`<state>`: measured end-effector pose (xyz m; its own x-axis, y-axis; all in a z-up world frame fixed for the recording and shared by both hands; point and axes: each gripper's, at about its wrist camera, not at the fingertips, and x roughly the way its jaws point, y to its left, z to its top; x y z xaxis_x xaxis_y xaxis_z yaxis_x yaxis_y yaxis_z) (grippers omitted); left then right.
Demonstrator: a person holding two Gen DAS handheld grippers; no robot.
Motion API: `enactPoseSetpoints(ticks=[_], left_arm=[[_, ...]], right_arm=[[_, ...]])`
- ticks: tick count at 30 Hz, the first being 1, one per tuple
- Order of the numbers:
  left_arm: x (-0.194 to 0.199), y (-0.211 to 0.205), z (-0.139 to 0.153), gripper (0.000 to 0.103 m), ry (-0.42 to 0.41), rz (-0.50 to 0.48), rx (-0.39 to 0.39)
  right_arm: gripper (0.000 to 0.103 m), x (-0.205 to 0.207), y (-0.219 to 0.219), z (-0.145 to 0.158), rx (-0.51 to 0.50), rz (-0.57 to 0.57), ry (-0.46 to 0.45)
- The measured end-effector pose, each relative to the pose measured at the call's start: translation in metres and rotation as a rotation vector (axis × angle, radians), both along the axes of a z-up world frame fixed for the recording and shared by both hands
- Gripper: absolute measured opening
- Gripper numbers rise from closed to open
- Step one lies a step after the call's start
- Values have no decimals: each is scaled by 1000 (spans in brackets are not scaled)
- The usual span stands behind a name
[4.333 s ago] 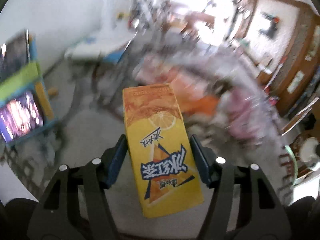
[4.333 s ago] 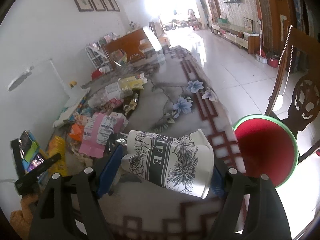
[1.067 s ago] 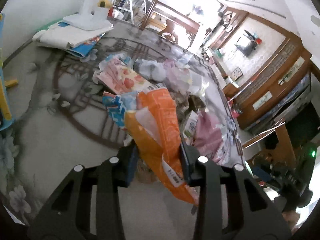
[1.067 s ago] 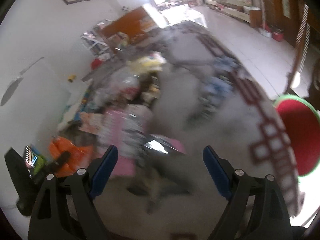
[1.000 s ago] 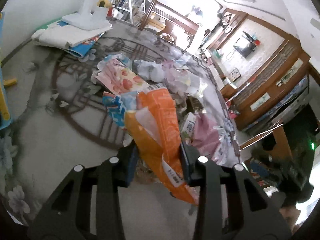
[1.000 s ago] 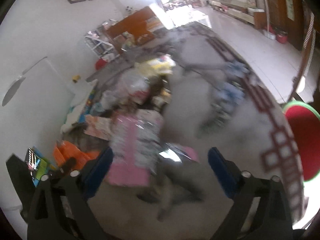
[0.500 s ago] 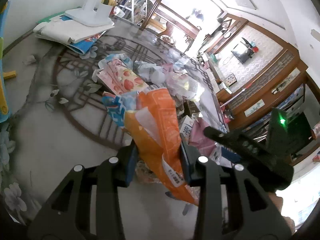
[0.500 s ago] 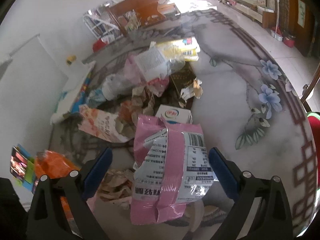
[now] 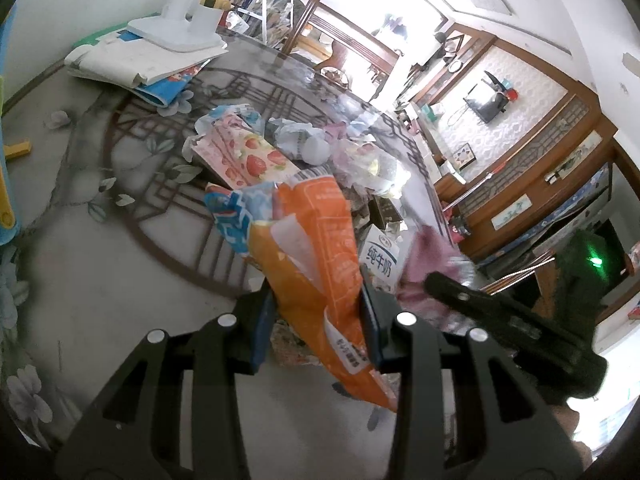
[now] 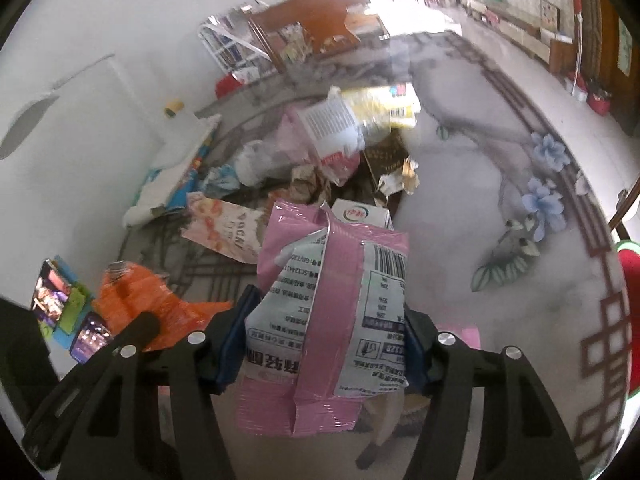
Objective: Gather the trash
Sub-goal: 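Grasp the pink-and-white printed bag with the right tool, then carry the orange bag and the pink bag over the red bin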
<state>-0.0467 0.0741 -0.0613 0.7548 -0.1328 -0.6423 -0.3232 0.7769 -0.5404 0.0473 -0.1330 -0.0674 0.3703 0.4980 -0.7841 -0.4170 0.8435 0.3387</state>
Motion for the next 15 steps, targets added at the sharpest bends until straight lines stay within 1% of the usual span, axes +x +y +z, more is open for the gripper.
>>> enactPoseSetpoints(ticks=[4, 7, 10, 15], left_arm=[[2, -5, 0, 36, 7, -10, 25], [3, -10, 2, 36, 5, -16, 59], [4, -15, 5, 36, 2, -19, 102], [5, -23, 4, 36, 7, -25, 139]], right_arm=[[62, -13, -15, 13, 24, -1, -30], [62, -20, -29, 19, 36, -15, -45], [62, -24, -44, 21, 41, -38, -62], [62, -31, -70, 21, 22, -83, -86]])
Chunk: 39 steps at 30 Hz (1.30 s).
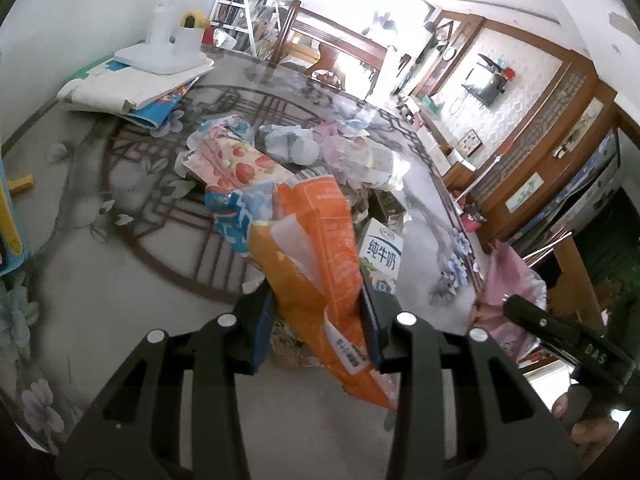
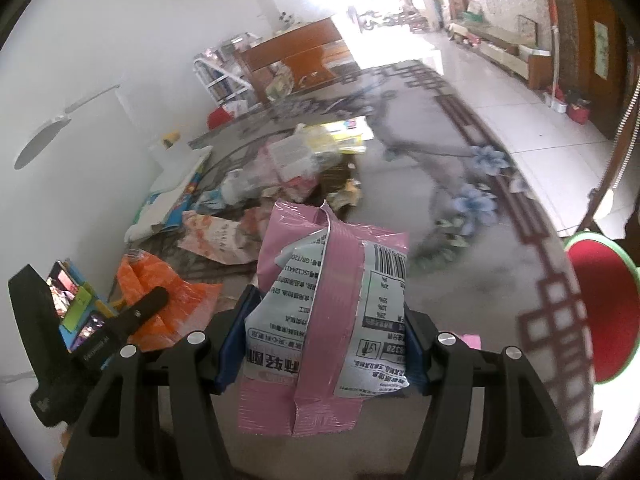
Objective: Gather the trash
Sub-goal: 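Carry the orange bag and the pink bag over the red bin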
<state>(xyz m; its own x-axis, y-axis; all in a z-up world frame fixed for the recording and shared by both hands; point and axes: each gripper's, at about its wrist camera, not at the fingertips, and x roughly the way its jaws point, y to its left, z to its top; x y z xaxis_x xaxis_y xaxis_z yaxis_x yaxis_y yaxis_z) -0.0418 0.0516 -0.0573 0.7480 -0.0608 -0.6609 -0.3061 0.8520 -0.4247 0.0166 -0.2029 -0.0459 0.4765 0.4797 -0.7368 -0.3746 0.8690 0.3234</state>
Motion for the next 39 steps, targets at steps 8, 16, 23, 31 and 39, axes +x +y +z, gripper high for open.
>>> enactPoseSetpoints(ticks=[8, 16, 23, 31, 39], left_arm=[[0, -15, 4, 36, -21, -15, 81], [4, -34, 1, 36, -8, -42, 179], [6, -53, 2, 36, -6, -52, 311], [5, -90, 15, 36, -47, -142, 316], [24, -151, 14, 36, -44, -315, 249]], right_arm=[[62, -5, -41, -8, -6, -69, 2], [62, -17, -84, -13, -11, -136, -12], [62, -21, -117, -3, 26, -194, -27], [62, -25, -157, 12, 44, -251, -66], [62, -20, -207, 15, 109, -340, -57]])
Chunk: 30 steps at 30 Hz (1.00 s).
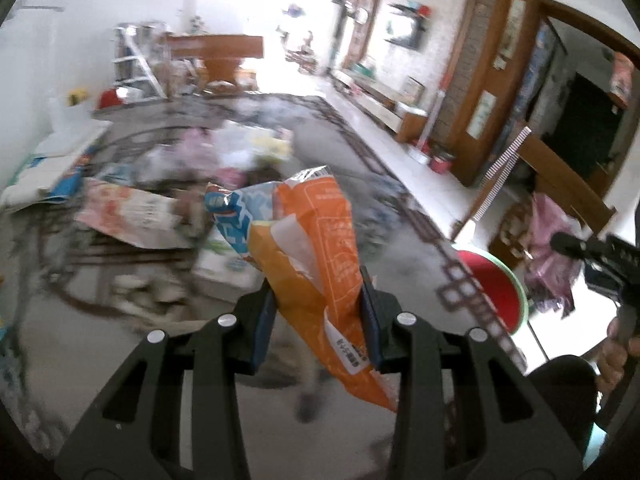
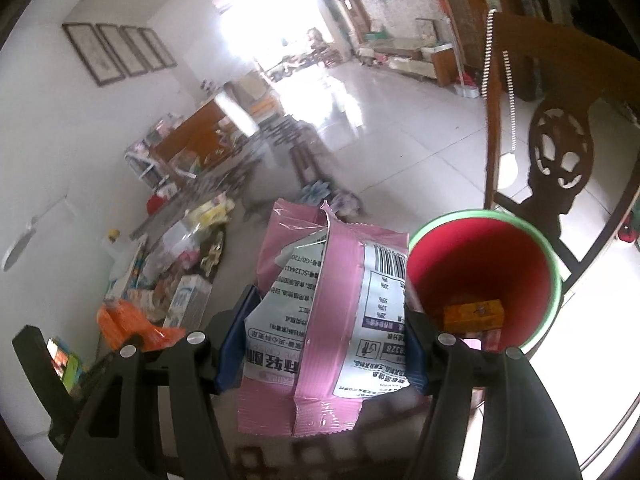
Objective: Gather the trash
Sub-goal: 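Carry the orange bag and the pink bag over the red bin, then open the left tool over the bin while the right tool releases the pink bag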
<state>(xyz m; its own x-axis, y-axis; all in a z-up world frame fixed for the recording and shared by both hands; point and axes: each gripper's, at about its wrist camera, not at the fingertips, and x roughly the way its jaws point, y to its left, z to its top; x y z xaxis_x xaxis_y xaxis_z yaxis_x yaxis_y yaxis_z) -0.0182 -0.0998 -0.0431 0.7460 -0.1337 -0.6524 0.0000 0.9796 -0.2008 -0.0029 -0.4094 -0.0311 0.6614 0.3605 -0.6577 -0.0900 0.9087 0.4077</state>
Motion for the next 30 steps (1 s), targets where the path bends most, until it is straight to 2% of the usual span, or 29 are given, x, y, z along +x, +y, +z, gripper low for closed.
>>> enactPoseSetpoints(ticks=[7, 10, 13, 20, 22, 24, 25, 26, 30], left_arm=[[34, -55, -7, 36, 48, -120, -37], [56, -84, -8, 36, 63, -183, -57], [78, -118, -13, 36, 95, -266, -86], [112, -193, -23, 37, 130, -449, -100], [116, -211, -27, 41, 150, -510, -81], [116, -219, -28, 52, 152, -526, -53], [116, -221, -27, 65, 141, -528, -43], [116, -221, -25, 69, 118, -523, -43], [113, -215, -21, 73, 102, -508, -67]], right_arm=[[62, 10, -44, -6, 48, -82, 10], [62, 18, -63, -10, 35, -106, 21], [62, 22, -80, -15, 21, -139, 23], [63, 35, -118, -39, 32, -220, 70], [64, 38, -122, -47, 33, -227, 88], [71, 42, -125, -55, 34, -234, 111], [74, 43, -127, -57, 37, -243, 117], [75, 44, -128, -59, 39, -251, 122], [77, 45, -128, -59, 40, -262, 129]])
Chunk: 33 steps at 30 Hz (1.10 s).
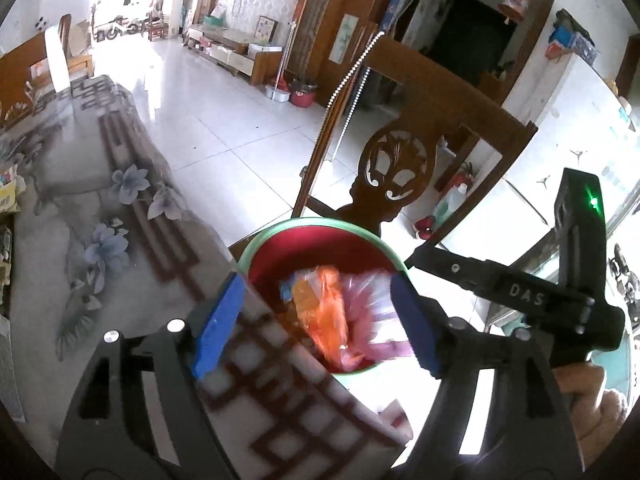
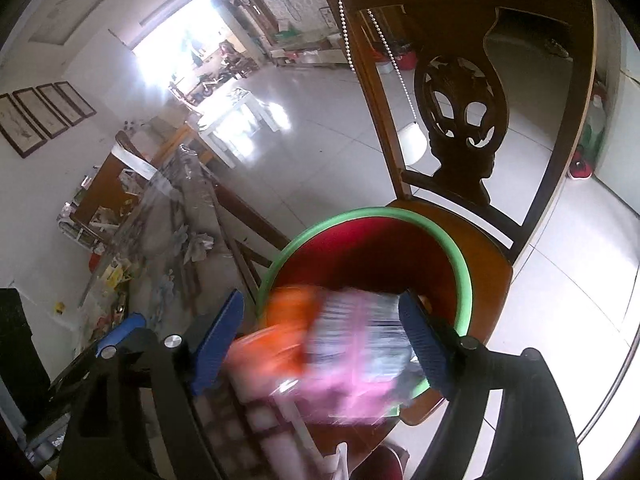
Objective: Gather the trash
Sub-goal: 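Open the left tool over the bin while the right tool releases the pink bag, then grasp the crumpled paper wad on the table with the left tool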
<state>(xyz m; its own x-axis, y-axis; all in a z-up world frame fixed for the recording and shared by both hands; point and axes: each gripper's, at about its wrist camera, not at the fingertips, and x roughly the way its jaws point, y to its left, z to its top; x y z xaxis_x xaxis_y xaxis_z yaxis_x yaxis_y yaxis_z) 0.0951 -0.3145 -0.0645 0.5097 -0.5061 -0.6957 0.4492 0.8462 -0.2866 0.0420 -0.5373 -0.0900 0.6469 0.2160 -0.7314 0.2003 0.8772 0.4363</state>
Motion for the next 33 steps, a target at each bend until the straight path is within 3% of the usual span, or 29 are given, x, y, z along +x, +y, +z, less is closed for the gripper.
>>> enactPoseSetpoints(ticks=[7, 11, 15, 17, 19, 22, 24, 27, 33], left_arm=[[-14, 45, 12, 73, -8, 121, -17], [-37, 91, 15, 73, -1, 224, -23], [-61, 151, 12, 73, 15, 394, 27], [-72, 187, 11, 73, 28, 482, 4], [-85, 225, 12, 73, 24, 575, 32], [-101, 274, 8, 73, 15, 702, 105], [-107, 298, -2, 73, 52, 767, 120], [-109, 330, -23, 73, 133, 841, 68], [-101, 344, -56, 71, 233, 847, 36]], right_arm=[[77, -8, 21, 35, -12, 41, -66], [78, -13, 53, 62, -2, 102, -121], [81, -18, 100, 72, -2, 203, -143], [81, -19, 125, 67, -9, 258, -135], [81, -19, 150, 55, -24, 307, -105], [81, -20, 169, 55, -129, 330, -104], [81, -20, 168, 55, -134, 316, -111], [81, -17, 158, 48, -88, 283, -74], [81, -19, 152, 48, -70, 254, -72]])
